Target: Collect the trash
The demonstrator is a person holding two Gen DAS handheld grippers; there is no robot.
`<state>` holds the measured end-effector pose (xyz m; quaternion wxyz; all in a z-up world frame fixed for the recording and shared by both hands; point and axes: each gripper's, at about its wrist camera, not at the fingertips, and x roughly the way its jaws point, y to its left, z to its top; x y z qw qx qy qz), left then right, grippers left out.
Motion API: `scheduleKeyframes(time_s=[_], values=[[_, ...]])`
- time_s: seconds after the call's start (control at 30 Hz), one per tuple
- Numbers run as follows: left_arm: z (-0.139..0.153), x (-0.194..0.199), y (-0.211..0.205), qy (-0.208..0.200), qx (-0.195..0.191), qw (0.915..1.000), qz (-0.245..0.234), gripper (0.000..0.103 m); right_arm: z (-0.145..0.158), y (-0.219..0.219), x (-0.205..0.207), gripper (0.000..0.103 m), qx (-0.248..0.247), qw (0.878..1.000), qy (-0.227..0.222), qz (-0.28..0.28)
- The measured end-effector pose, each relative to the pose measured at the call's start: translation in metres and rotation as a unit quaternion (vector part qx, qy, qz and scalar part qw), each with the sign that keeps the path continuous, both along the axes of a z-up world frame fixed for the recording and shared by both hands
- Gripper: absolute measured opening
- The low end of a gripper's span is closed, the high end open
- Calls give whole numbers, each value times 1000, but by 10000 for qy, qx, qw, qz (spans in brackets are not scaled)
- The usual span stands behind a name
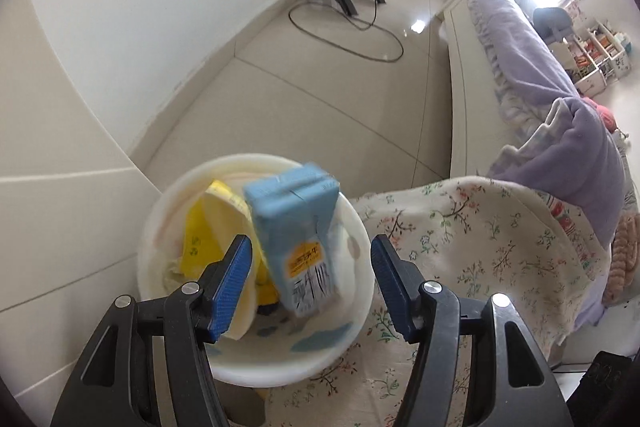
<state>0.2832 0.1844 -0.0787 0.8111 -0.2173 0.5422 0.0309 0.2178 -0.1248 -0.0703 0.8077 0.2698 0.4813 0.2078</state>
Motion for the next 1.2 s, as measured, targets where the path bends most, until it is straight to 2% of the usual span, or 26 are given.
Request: scheduleKeyframes(time_s=[0.17,0.33,0.53,0.6,0.7,0.83,0.9,0.97,1.13,1.2], values=[[21,-9,-5,-241,-61,9996,-156,65,5,-12,-20,59,13,10000,-60,-8],[41,-29,-1,-365,-163,9992,-10,65,6,-12,-28,59,38,10000,-44,74],[64,-105,-32,-473,500,9976,-78,69,13,-9,-43,62,-78,9995,-135,285],[69,-136,-44,-572,788,9952,-60,79,15,-10,-55,62,-184,9991,-190,336],[73,-186,-57,-652,1194,9906,168,80,28,-12,-83,64,-510,9965,-513,414],[80,-257,-88,-905,1622,9824,183,83,62,-20,-148,69,-1202,9832,-1261,552],[82,-287,-110,-912,1873,9781,-6,85,76,-30,-185,78,-1361,9761,-1598,558],[87,-312,-132,-934,2152,9720,-155,85,85,-38,-216,82,-1498,9699,-1851,505],[116,-349,-168,-1253,2353,9633,-317,87,97,-47,-287,90,-2114,9469,-2392,382],[128,-360,-177,-1413,2438,9588,-361,90,99,-48,-302,91,-2226,9423,-2472,363]])
